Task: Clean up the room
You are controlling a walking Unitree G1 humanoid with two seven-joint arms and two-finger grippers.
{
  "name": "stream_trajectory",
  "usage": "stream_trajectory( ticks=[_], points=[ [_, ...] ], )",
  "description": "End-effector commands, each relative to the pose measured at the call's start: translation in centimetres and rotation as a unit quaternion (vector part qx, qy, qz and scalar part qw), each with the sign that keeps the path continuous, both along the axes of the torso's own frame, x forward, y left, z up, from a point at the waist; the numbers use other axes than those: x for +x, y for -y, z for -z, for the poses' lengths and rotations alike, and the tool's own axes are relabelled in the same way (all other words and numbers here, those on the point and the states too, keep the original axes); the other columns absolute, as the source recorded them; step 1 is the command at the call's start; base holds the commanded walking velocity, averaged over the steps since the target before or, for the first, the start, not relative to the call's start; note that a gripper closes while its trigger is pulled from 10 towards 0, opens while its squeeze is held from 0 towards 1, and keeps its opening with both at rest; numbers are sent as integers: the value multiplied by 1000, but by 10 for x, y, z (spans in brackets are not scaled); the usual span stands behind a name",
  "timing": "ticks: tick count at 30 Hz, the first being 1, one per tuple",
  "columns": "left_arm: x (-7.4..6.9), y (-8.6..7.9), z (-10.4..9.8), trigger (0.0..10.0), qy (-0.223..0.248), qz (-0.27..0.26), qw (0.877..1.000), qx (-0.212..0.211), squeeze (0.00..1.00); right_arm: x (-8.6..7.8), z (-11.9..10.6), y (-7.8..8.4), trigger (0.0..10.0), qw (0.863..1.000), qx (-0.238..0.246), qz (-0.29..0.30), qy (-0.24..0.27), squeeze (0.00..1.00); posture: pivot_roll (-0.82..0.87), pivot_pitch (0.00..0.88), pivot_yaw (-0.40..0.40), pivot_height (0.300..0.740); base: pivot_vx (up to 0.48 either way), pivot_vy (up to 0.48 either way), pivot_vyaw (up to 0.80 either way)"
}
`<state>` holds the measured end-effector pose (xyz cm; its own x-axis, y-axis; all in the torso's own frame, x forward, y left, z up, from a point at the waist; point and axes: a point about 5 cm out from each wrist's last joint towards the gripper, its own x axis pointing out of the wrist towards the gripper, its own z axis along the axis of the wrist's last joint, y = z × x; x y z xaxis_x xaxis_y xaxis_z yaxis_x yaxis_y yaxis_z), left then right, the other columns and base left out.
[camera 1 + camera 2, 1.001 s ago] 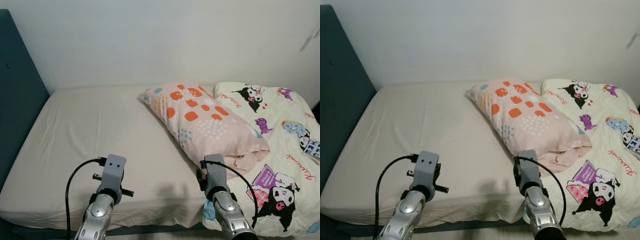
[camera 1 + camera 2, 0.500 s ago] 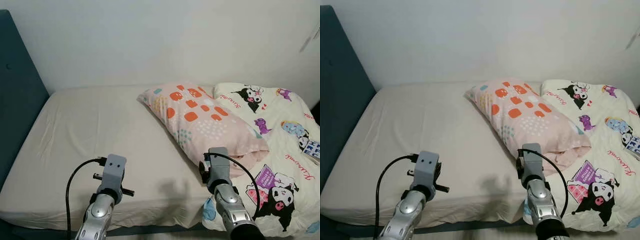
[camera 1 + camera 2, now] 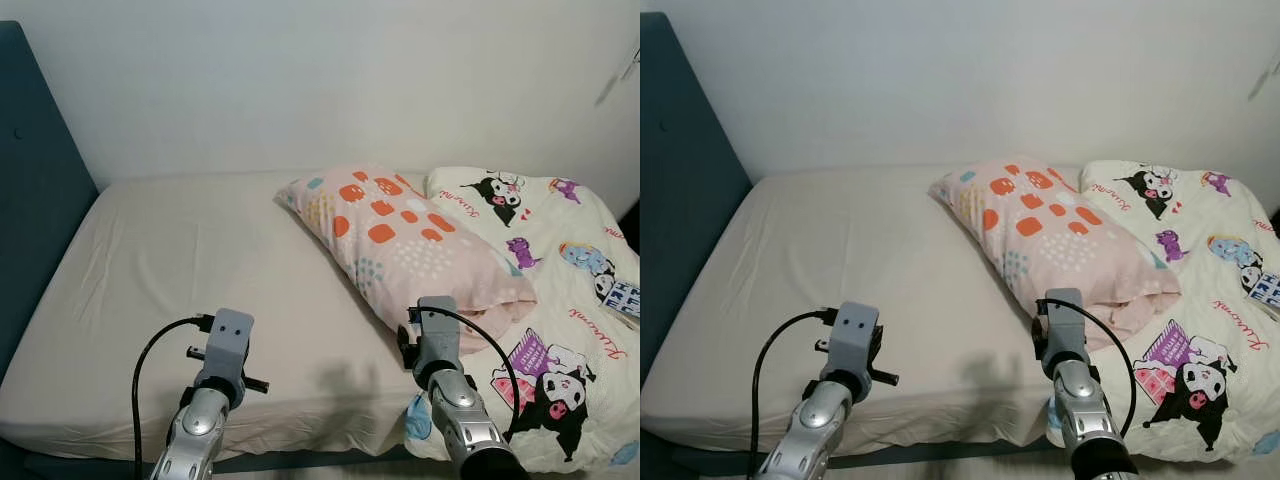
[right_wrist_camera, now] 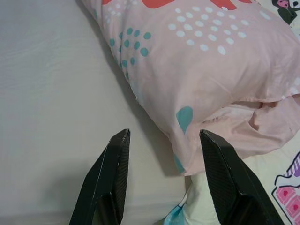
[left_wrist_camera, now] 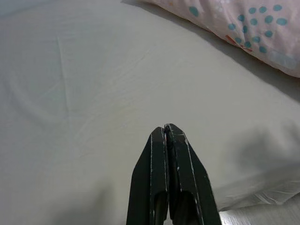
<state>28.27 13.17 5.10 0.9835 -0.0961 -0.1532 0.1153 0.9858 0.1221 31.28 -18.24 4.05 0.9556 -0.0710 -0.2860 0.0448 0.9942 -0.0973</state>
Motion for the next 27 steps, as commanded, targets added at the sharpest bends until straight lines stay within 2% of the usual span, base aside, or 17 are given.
stream_trajectory(
  ticks=[1, 5, 16, 27],
  points=[
    [-2, 1, 5, 10000, -12, 6, 1000, 6, 0, -5, 7, 2, 10000, 1000, 4, 7, -15, 0, 25, 87, -46, 680, 0, 0, 0],
    [-3, 3, 6, 10000, -13, 10, 1000, 6, 0, -6, 8, 4, 10000, 1000, 1, 9, -15, 0, 24, 88, -44, 661, 0, 0, 0],
    [-3, 5, 5, 10000, -13, 16, 1000, 9, 0, -8, 9, 3, 10000, 1000, -7, 3, -14, 0, 30, 94, -44, 661, 0, 0, 0],
    [5, -7, 0, 10000, -13, 10, 1000, 25, 0, -7, 8, 2, 10000, 1000, 6, 5, -7, 0, 43, 114, -32, 661, 0, 0, 0]
  ],
)
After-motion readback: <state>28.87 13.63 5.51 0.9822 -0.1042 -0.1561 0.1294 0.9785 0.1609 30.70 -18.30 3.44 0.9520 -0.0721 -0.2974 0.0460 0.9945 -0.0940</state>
